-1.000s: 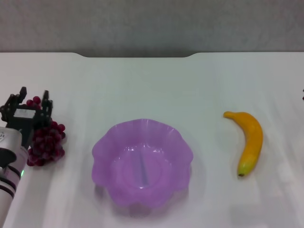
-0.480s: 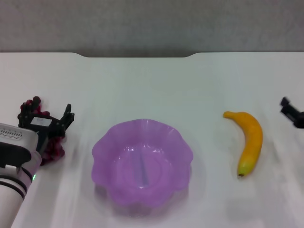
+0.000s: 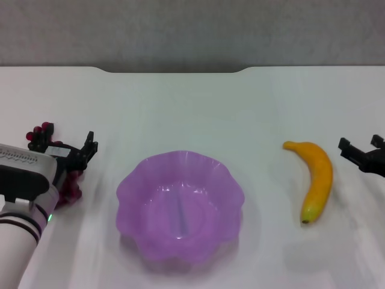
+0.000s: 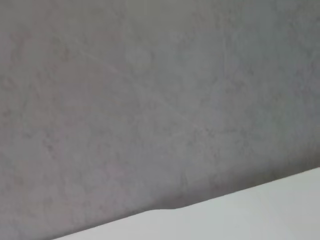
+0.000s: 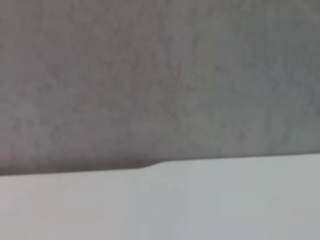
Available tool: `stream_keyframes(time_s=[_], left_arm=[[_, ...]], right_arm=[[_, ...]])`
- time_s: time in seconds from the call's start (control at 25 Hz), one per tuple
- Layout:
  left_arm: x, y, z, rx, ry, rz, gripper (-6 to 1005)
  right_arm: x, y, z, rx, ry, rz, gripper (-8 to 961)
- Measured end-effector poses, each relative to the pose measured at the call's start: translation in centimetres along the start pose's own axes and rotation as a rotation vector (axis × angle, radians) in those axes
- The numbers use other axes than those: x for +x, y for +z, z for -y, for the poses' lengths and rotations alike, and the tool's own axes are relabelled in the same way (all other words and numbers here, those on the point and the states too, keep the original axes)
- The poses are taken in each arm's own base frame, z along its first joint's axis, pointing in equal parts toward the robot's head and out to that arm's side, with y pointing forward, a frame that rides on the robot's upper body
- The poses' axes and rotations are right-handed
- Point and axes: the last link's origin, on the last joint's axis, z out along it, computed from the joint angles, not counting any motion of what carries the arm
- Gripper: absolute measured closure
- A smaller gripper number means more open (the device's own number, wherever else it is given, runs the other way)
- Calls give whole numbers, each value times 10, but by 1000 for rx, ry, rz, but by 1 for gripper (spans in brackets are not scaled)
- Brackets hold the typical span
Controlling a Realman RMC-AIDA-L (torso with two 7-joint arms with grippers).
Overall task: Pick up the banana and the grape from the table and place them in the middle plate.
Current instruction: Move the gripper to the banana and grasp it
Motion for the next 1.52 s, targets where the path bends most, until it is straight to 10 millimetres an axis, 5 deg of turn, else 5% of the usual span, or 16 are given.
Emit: stream_keyframes(time_s=[1.52], left_arm=[[13, 16, -2, -23, -38, 118, 169]], right_arm=[[11, 14, -9, -161, -117, -279, 93]])
